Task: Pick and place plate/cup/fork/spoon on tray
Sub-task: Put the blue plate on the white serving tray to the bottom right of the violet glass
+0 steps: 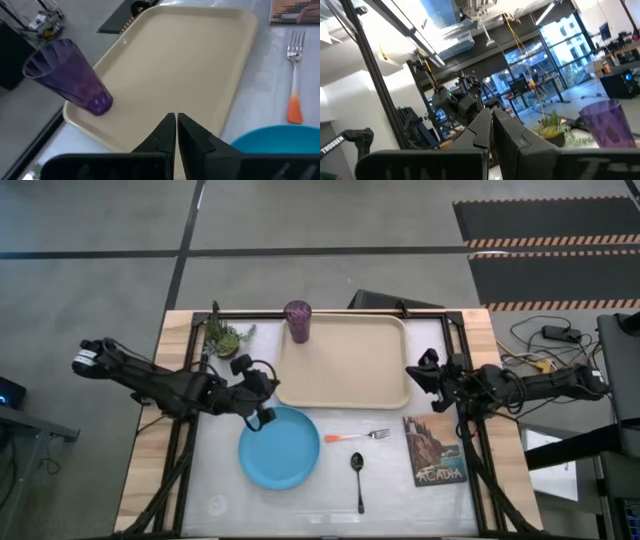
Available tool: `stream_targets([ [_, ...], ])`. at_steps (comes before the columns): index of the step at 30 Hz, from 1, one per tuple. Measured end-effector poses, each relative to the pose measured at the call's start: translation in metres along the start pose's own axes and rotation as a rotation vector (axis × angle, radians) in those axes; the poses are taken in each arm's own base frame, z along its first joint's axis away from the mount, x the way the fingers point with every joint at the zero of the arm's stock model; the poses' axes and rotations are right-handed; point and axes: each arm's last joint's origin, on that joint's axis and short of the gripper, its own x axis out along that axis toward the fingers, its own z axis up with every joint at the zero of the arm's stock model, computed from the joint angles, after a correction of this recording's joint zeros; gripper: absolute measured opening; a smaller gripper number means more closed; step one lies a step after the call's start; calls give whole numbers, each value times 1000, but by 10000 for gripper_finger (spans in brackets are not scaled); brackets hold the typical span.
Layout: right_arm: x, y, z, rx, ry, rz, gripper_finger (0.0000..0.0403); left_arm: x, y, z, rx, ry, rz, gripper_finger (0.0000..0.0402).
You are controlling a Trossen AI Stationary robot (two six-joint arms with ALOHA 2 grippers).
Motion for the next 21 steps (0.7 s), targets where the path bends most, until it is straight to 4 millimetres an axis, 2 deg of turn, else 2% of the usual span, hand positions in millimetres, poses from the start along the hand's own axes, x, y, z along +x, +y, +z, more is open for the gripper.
stream_targets([
  [5, 20, 3, -1, -1, 59, -24, 9, 1, 0, -4, 18, 5, 15, 0],
  [14, 78, 16, 3, -107, 157, -28, 9, 4, 1, -14, 33, 25, 23, 0],
  [21, 121, 19, -9, -121, 407, -112, 9, -8, 5, -15, -5, -10, -6, 0],
])
